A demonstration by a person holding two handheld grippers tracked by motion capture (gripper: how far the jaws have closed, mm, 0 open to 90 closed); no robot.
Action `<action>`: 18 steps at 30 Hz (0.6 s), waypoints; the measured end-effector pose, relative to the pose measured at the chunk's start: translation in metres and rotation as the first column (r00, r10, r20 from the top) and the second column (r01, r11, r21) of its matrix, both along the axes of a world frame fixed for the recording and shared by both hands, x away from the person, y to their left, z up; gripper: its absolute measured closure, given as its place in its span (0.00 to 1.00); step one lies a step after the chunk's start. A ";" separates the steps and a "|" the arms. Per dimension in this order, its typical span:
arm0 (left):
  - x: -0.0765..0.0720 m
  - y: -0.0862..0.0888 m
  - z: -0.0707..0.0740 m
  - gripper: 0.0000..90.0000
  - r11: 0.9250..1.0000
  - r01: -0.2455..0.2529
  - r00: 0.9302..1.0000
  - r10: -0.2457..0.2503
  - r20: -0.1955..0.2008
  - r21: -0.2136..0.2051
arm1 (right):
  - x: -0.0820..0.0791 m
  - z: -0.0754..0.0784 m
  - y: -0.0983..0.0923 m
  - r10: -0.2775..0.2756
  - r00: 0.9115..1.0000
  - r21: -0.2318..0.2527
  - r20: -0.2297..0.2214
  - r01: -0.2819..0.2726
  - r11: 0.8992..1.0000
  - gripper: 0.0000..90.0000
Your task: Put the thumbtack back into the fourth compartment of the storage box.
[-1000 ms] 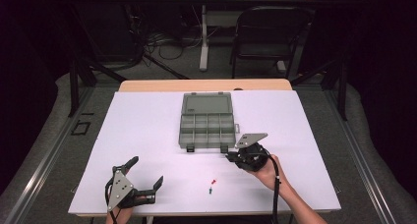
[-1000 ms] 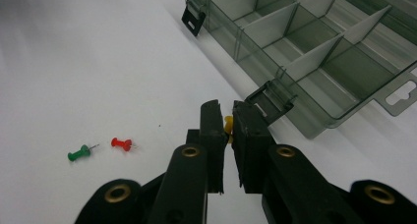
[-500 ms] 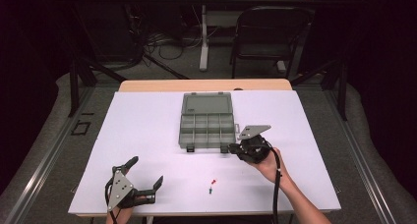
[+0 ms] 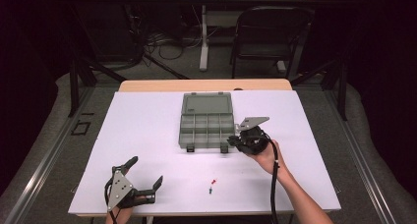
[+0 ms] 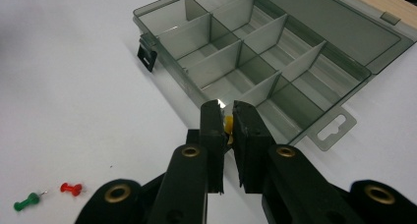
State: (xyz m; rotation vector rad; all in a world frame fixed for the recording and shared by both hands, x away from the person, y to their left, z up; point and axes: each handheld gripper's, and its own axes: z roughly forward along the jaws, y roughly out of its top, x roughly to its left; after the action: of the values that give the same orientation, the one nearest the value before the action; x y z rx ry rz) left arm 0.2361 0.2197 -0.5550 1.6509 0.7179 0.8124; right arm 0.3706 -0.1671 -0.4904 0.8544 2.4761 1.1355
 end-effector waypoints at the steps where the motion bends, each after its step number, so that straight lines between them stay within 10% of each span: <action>1: 0.000 0.000 0.000 0.00 1.000 0.000 1.000 0.000 0.000 0.000 | 0.002 0.000 0.000 -0.002 1.000 -0.004 0.001 0.002 1.000 0.93; 18: 0.001 0.000 0.000 0.00 1.000 0.000 1.000 0.000 0.001 0.000 | 0.036 0.009 0.004 -0.039 0.999 -0.034 0.019 0.039 0.999 0.93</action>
State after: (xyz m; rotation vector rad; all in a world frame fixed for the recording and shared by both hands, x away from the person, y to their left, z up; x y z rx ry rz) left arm 0.2369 0.2197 -0.5549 1.6506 0.7166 0.8133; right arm 0.4065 -0.1627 -0.4812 0.8752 2.4463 1.0800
